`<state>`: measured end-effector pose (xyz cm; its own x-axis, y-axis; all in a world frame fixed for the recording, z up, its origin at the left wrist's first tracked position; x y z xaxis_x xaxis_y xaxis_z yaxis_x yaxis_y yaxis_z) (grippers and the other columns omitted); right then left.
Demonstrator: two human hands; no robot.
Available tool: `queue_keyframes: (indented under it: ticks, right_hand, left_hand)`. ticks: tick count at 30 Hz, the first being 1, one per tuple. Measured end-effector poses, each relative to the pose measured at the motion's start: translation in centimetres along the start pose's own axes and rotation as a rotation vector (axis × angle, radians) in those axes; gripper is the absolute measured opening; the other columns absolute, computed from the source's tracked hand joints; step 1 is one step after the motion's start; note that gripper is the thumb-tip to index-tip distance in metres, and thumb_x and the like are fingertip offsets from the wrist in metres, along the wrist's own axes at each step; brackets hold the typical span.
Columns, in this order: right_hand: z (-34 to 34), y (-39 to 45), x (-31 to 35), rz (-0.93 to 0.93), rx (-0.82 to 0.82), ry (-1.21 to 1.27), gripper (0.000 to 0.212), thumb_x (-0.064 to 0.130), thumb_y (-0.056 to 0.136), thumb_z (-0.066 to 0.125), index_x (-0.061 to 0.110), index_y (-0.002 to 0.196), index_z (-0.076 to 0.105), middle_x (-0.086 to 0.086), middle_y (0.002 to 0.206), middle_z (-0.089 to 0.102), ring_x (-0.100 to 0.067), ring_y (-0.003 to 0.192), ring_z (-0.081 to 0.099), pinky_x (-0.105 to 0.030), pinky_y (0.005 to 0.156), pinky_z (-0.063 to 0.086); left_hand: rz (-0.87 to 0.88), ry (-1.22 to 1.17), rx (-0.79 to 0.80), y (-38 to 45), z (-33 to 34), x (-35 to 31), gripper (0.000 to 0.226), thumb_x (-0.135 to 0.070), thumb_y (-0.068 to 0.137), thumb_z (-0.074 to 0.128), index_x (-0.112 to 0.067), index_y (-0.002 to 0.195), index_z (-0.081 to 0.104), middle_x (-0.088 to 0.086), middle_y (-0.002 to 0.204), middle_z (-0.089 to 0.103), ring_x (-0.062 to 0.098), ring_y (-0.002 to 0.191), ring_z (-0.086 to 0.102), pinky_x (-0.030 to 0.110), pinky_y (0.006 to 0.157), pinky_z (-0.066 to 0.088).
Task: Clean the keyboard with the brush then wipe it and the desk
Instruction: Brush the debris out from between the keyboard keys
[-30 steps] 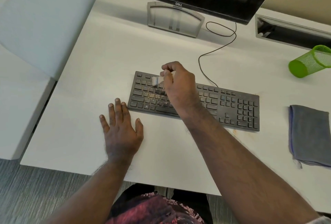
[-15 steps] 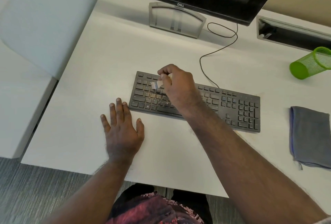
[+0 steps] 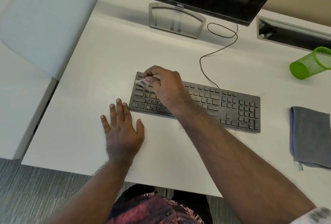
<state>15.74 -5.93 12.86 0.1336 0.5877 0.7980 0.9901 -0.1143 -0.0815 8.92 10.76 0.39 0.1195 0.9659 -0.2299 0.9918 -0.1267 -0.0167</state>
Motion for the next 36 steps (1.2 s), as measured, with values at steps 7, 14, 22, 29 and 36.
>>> queue_keyframes:
  ticks: [7,14,22,29,36]
  right_hand:
    - [-1.9,0.0,-0.4,0.037,-0.097,-0.113,0.011,0.026,0.097,0.058,0.03,0.099,0.068,0.014,0.082,0.068,0.002,0.058,0.057,-0.02,0.049,0.048]
    - [0.4,0.2,0.2,0.014,-0.034,-0.022,0.011,0.02,0.097,0.059,0.022,0.099,0.07,0.014,0.077,0.063,0.01,0.054,0.053,-0.007,0.047,0.034]
    - [-1.0,0.5,-0.5,0.035,-0.216,-0.064,0.013,0.024,0.098,0.057,0.023,0.105,0.068,0.011,0.089,0.07,0.0,0.069,0.062,-0.016,0.055,0.048]
    - [0.2,0.6,-0.5,0.052,-0.174,-0.029,0.014,0.023,0.098,0.057,0.02,0.106,0.068,0.006,0.094,0.071,0.002,0.067,0.058,-0.007,0.052,0.043]
    - [-0.8,0.5,-1.4,0.111,-0.266,-0.004,0.013,0.025,0.097,0.056,0.024,0.105,0.067,0.009,0.092,0.073,-0.005,0.077,0.068,-0.031,0.062,0.059]
  left_hand:
    - [-0.006,-0.007,-0.003,0.0,0.0,0.0,0.075,-0.044,0.097,0.033,-0.002,0.158,0.028,0.013,0.17,0.017,0.032,0.157,0.014,0.061,0.124,0.01]
    - [0.001,0.0,-0.002,-0.1,-0.1,0.0,0.075,-0.044,0.097,0.031,-0.001,0.158,0.027,0.013,0.17,0.016,0.032,0.157,0.013,0.061,0.124,0.01]
    - [-0.005,-0.013,-0.016,0.0,0.0,0.0,0.074,-0.043,0.097,0.035,-0.001,0.158,0.03,0.014,0.169,0.018,0.033,0.156,0.016,0.062,0.124,0.012]
    - [-0.006,-0.011,-0.013,0.0,0.0,0.0,0.075,-0.044,0.097,0.033,-0.001,0.158,0.028,0.013,0.169,0.017,0.032,0.157,0.014,0.061,0.124,0.011]
    - [-0.007,-0.012,-0.018,-0.1,0.0,0.0,0.074,-0.043,0.097,0.035,-0.001,0.158,0.03,0.013,0.169,0.018,0.033,0.157,0.015,0.062,0.124,0.012]
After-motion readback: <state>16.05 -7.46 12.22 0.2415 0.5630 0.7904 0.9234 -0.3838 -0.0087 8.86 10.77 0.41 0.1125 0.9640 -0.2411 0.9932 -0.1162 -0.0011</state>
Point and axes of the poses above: each hand's wrist, its own y-axis towards the middle knuckle, its own z-axis out of the palm, x = y × z, the point moved 1 cm from there along y, towards the middle knuckle
